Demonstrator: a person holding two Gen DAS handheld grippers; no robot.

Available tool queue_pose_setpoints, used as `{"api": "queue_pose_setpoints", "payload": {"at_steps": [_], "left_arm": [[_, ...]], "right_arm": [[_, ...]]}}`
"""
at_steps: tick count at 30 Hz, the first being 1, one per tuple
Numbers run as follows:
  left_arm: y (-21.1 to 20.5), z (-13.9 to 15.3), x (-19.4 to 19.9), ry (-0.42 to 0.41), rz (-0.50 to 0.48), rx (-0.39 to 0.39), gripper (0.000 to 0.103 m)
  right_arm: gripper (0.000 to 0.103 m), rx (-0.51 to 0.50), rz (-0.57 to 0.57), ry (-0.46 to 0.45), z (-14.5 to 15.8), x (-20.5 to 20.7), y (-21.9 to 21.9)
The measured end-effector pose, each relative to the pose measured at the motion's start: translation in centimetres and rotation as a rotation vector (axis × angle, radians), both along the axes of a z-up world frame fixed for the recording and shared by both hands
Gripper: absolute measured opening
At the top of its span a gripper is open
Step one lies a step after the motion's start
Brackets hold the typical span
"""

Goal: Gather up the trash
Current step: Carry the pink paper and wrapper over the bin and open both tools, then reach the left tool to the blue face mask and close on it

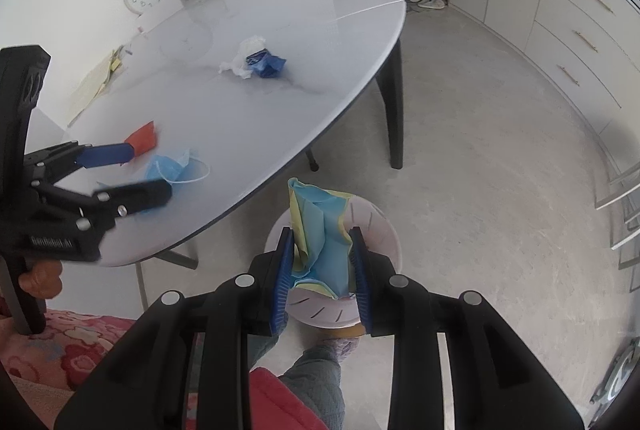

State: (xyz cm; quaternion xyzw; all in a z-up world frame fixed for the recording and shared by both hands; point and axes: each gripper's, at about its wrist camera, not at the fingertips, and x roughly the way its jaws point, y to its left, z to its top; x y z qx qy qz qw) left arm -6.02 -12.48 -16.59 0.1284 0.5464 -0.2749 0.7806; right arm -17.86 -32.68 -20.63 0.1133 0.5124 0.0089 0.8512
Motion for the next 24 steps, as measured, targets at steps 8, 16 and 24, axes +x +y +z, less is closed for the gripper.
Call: {"api": "queue_pose_setpoints", "payload": {"at_steps": [8,16,24], "left_arm": [[6.6,0.5,2.9,0.000,0.149,-0.004,0.091],[12.4,1.7,3.6,-0.026,0.179,0.000,0.095],[14.3,0.9,3.2,-0.009,0.157,0.017,0.095]], "right_arm": [[0.099,0.033,-0.044,0.017,-0.4,1.7,1.2],[0.101,0.022,-0.058,0.008,0.2,3.4,2.2],[0.101,0.020,-0.022,0.024,0.0,4.8,4.3]]}}
